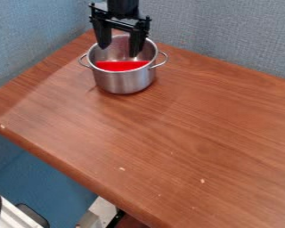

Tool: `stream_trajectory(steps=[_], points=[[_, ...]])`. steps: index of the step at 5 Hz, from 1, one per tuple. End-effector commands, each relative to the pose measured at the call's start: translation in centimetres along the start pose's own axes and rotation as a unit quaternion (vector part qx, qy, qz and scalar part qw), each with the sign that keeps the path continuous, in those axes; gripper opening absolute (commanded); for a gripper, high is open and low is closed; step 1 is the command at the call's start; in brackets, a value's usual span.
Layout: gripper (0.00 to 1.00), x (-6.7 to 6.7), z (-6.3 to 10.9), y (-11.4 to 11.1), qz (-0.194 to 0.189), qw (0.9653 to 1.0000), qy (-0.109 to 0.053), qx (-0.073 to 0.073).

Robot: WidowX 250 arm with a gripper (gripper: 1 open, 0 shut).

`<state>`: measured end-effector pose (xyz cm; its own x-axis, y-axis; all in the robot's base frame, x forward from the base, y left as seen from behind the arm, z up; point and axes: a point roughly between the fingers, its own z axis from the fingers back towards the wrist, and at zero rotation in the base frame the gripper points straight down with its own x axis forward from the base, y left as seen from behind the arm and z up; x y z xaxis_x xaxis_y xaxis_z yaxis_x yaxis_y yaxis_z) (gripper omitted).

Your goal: Move the red object from the metal pot to the table

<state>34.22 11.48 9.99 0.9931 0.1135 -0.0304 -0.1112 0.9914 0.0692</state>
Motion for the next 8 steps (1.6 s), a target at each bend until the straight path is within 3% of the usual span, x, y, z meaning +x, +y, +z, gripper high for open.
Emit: stream_trajectory(steps=[1, 8], points=[[1.0, 0.97, 1.4, 0.09, -0.006, 0.9995, -0.03, 0.009], [1.0, 1.53, 0.81, -0.05, -0.022, 0.999, -0.038, 0.009]])
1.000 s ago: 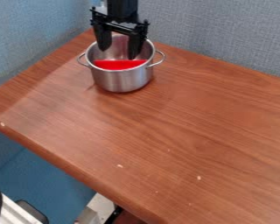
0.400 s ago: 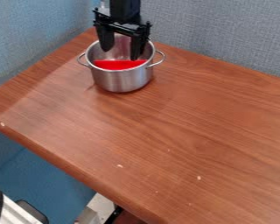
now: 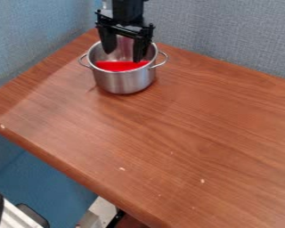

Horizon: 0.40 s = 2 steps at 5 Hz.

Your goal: Move the red object from the metal pot to the table

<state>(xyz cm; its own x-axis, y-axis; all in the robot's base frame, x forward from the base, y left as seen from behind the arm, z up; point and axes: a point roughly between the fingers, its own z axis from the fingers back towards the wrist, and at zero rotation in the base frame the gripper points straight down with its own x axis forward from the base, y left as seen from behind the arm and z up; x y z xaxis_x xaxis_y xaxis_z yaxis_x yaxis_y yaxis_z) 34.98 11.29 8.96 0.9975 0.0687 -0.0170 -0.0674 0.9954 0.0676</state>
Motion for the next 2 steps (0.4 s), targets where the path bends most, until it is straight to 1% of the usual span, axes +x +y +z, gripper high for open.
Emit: stream_trajectory(steps=[1, 2], points=[[1.0, 0.83, 1.69, 0.47, 0.002, 0.9995, -0.03, 0.01], [1.0, 0.87, 1.59, 0.6, 0.005, 0.9995, -0.03, 0.011]])
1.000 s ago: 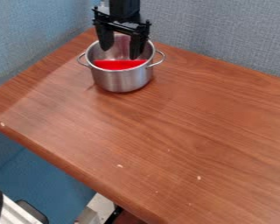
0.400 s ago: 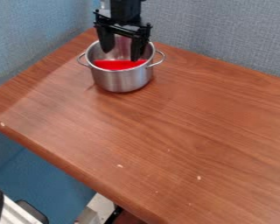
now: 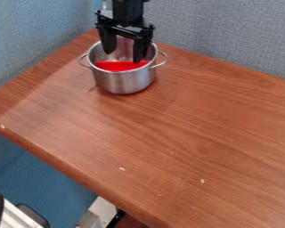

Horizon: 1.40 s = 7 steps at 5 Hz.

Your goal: Move the red object from the metal pot to the table

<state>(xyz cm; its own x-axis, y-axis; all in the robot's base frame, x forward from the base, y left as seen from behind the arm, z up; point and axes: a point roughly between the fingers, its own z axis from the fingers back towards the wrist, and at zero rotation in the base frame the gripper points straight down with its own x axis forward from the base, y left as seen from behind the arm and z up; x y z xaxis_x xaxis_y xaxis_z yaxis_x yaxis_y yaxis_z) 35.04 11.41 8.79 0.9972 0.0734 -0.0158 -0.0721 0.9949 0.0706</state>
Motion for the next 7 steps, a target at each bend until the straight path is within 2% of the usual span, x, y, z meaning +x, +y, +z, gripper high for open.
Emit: stream_trajectory(steps=[1, 7], points=[[1.0, 0.82, 1.65, 0.63, 0.004, 0.9995, -0.029, 0.009], [1.0, 0.82, 1.19, 1.35, 0.011, 0.9996, -0.025, 0.006]])
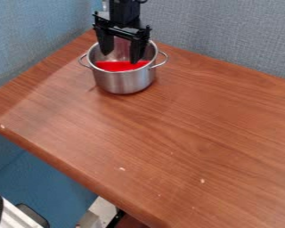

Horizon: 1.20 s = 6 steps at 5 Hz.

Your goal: Move the red object from the metal pot to the table

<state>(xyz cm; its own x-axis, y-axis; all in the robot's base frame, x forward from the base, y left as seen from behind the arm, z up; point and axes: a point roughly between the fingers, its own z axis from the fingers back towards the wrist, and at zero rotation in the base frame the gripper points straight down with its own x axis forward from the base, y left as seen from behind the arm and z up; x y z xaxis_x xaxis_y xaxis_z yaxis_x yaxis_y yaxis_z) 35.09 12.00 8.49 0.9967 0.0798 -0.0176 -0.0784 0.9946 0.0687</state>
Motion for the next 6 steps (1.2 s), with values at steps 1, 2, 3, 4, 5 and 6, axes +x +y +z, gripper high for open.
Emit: stream_trajectory(steps=[1, 2, 3, 4, 5, 6], points=[[1.0, 0.7, 1.6, 0.7, 0.004, 0.9997, -0.025, 0.006], [1.0, 0.6, 1.6, 0.6, 0.001, 0.9997, -0.024, 0.004], [1.0, 0.7, 1.1, 0.8, -0.005, 0.9998, -0.018, 0.01], [1.0, 0.8, 0.6, 0.9, -0.011, 0.9997, -0.012, 0.017], [1.0, 0.8, 0.5, 1.0, -0.017, 0.9996, -0.012, 0.02], [1.0, 0.9, 0.5, 1.0, -0.022, 0.9994, -0.014, 0.025]])
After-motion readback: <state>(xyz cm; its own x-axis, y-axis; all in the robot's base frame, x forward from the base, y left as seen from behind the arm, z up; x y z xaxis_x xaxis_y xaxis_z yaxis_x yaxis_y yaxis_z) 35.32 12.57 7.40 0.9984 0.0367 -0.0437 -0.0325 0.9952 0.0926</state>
